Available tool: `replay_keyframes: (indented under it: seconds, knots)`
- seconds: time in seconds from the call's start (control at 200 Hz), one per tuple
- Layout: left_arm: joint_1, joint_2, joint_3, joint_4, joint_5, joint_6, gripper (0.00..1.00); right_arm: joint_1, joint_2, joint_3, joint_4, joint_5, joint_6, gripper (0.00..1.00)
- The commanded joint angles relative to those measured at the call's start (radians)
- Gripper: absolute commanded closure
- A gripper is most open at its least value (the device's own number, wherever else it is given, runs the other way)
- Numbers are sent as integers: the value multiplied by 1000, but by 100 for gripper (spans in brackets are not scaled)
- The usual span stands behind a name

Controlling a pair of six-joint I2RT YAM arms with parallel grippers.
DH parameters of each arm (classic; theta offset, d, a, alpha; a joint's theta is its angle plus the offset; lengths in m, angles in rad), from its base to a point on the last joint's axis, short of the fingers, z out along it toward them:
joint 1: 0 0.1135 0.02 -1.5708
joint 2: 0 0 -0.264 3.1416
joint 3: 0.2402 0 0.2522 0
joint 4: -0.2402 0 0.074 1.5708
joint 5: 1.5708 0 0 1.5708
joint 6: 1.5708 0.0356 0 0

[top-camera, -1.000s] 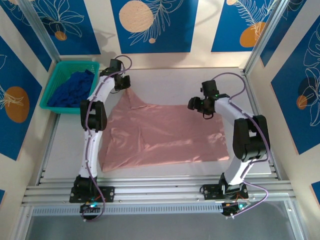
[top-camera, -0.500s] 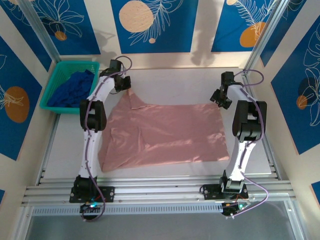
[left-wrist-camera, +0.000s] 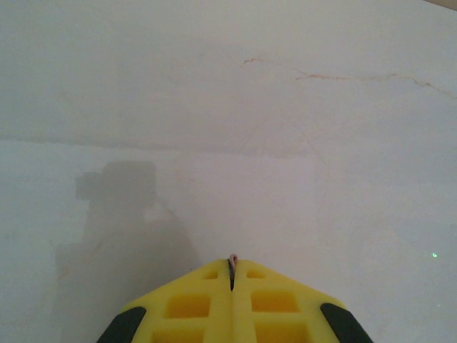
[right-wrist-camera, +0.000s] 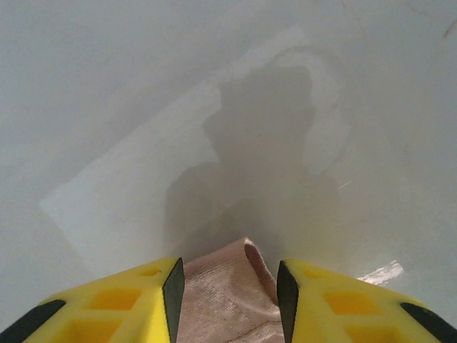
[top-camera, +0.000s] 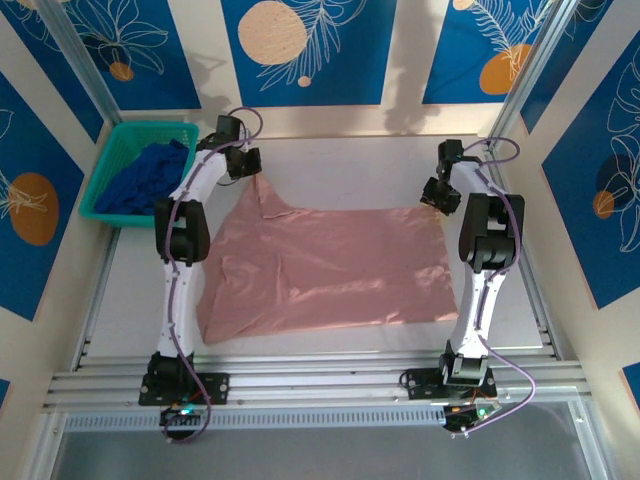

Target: Fold the inside-out t-shirt

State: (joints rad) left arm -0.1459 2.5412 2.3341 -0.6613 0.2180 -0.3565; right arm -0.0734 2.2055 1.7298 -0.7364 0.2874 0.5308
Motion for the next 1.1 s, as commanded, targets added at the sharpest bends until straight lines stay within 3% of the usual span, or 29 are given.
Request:
replay_keyframes:
  seconds: [0.0,0.33,0.525,0.7,0.9,1.095]
  knots:
    - [-6,-58,-19,20,26,1,100,-3,34,53,-53,-18,-3,61]
    - [-6,-117,-42,9,16,7,100,-5,32,56,-37,-27,-37,81]
    - [-6,-276,-222,71,-10,-29,100,-3,-39,8,7,-29,-77,93]
    - [-7,-461,-423,133,-3,-67,100,-3,-145,-69,29,-36,-115,96]
    - [-6,-722,-658,134,-47,-75,100,-6,-300,-211,49,-36,-154,97]
    - [-6,-920,-842,92,-17,-118,100,-9,-415,-328,57,-26,-169,96]
